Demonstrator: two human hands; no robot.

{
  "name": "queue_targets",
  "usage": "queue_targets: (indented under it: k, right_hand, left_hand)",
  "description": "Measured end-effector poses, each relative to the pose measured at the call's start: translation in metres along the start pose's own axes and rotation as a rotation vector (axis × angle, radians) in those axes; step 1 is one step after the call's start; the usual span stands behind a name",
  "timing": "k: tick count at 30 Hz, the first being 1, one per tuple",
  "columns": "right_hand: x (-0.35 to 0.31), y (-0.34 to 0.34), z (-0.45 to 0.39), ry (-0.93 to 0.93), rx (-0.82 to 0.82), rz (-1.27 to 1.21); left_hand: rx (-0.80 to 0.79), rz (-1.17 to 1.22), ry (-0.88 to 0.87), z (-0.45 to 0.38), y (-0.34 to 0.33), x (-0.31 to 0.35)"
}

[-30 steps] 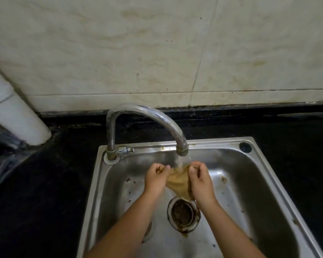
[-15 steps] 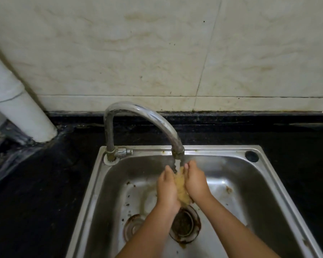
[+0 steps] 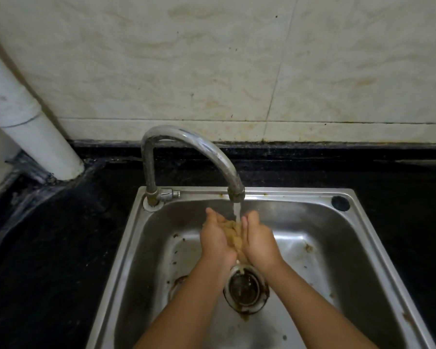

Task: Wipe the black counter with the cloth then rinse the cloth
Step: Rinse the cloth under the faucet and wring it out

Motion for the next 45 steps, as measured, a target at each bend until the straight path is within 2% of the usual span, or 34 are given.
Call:
queue_targets:
  k: [3,6,8,10,13,15,20,23,25,27,29,32,34,36,38,41,43,45]
  right_hand:
    - [0.006,-0.003,-0.021,-0.091,0.029,-0.048]
    - [0.008,0.003,-0.026,-0.16,0.15,-0.161]
    - [0.004,0.017,-0.022,-0.12,0.235,-0.243]
    - [-0.007,0.022,-0.011,0.02,0.137,-0.218]
    - [-0.016,0.01,0.01,0.135,-0.086,-0.127]
    - [-0.016,0.001,0.015,0.12,-0.107,-0.092]
    - [0.001,0.006,0.001,-0.062,-0.009,-0.143]
    - [0.006,0.005,-0.008,-0.047,-0.041,-0.034]
    - [0.012,0.004,-0.014,-0.07,0.031,-0.078]
    - [0.021,0.009,-0.015,-0.165,0.153,-0.255]
    - [0.026,0.015,-0.012,-0.204,0.175,-0.429]
    - [0.031,0.015,-0.005,-0.227,-0.048,-0.608]
    - [0.034,0.01,-0.002,-0.256,-0.246,-0.531]
    - [0.035,0.006,-0.002,-0.24,-0.347,-0.45]
    - [0.032,0.011,-0.005,-0.216,-0.309,-0.49]
    - [0.03,0.025,-0.009,-0.157,-0.104,-0.473]
    - [0.02,0.028,-0.006,-0.068,-0.037,-0.419]
    - [0.006,0.027,0.0,-0.007,-0.044,-0.413]
  left_hand:
    - [-0.056,-0.004,0.012,0.006,-0.002,0.001]
    - [-0.023,-0.204,-0.136,-0.001,0.009,0.007]
    - [-0.01,-0.433,-0.254,-0.007,0.015,0.011]
    - [-0.006,-0.513,-0.258,-0.012,0.019,0.011]
    - [0.009,-0.474,-0.256,-0.015,0.009,0.015]
    - [0.007,-0.406,-0.242,-0.013,0.0,0.013]
    - [-0.005,-0.335,-0.165,-0.007,-0.006,0.008]
    - [-0.044,-0.297,-0.08,-0.006,0.001,0.003]
    - [-0.08,-0.273,-0.061,-0.005,0.004,0.003]
    - [-0.1,-0.341,-0.141,-0.005,0.005,0.008]
    - [-0.111,-0.449,-0.267,-0.004,0.007,0.015]
    - [-0.168,-0.569,-0.358,0.001,0.011,0.021]
    - [-0.231,-0.565,-0.351,0.004,0.01,0.02]
    - [-0.273,-0.505,-0.333,0.004,0.011,0.018]
    - [-0.285,-0.429,-0.312,0.001,0.013,0.019]
    - [-0.239,-0.368,-0.279,-0.002,0.016,0.019]
    - [-0.164,-0.425,-0.263,-0.003,0.015,0.017]
    - [-0.11,-0.515,-0.235,-0.005,0.012,0.013]
Point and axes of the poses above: each hand's wrist, its own z-axis away from the middle knuckle, its own y-axis out of the back of the hand, x = y × z, the point moved 4 cm from there along -z, towards the middle knuckle, and after that the axes turned 4 degrees about x, right-handed, at the moved point
